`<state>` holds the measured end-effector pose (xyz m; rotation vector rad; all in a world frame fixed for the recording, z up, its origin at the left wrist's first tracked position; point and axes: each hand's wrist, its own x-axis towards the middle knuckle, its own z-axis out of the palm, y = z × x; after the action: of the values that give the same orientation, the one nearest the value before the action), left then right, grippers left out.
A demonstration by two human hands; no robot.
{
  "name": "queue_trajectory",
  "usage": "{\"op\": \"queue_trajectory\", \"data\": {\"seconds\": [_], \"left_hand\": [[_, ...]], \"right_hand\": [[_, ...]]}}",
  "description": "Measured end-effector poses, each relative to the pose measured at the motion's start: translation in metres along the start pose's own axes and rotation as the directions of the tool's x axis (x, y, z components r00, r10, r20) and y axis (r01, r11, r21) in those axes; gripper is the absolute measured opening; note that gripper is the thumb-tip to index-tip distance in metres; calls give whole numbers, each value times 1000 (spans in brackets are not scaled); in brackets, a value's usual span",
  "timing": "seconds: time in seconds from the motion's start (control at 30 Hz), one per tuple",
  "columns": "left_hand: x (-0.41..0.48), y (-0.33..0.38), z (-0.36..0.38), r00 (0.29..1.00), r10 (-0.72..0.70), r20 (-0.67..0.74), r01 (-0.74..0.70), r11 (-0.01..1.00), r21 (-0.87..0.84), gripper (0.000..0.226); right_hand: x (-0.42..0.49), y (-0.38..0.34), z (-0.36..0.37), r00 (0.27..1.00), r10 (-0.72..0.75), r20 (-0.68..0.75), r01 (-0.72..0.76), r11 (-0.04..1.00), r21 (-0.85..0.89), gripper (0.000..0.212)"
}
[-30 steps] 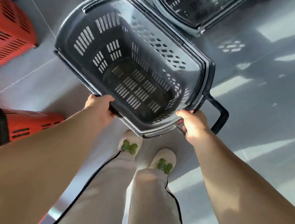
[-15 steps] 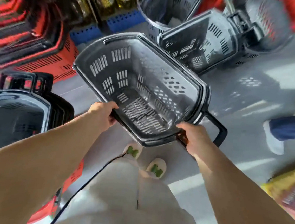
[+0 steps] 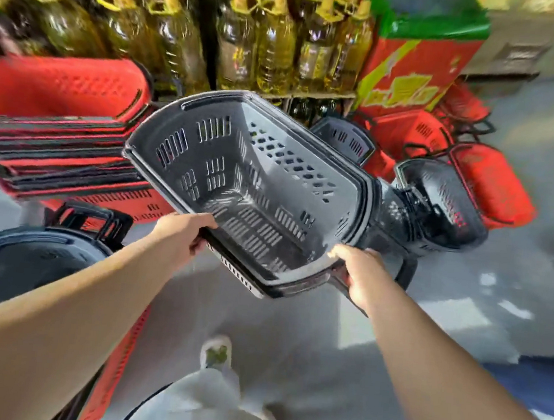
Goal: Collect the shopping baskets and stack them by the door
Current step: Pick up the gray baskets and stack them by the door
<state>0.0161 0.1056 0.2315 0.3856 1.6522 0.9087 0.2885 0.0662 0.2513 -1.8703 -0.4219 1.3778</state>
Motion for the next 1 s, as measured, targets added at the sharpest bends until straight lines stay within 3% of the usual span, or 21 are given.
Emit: {"op": "queue_trajectory", "data": {"seconds": [0.13, 0.3, 0.4, 0.6, 0.87, 1.0], "left_hand": [[21, 38, -14, 996, 25, -80, -23, 1000, 19, 19], [54, 84, -31, 990, 2, -140, -5, 1000, -21, 17], [64, 103, -42, 979, 9, -205, -20, 998, -53, 16], [72, 129, -54, 950, 19, -312, -67, 987, -144, 16], [68, 139, -20, 875, -34, -483, -135, 941, -309, 17], [48, 142, -7, 784, -93, -614, -207, 893, -400, 13]], "right_hand": [[20, -44, 42, 999, -49, 1, 48, 993, -103, 32], [53, -86, 101, 988, -85, 129, 99, 989, -111, 34], [65, -108, 131, 978, -86, 192, 118, 980, -160, 11], [95, -153, 176, 930, -69, 361, 168, 954, -250, 9], [148, -225, 213, 825, 14, 565, 266, 872, -411, 17], [152, -249, 237, 754, 26, 657, 363, 817, -448, 22]]}}
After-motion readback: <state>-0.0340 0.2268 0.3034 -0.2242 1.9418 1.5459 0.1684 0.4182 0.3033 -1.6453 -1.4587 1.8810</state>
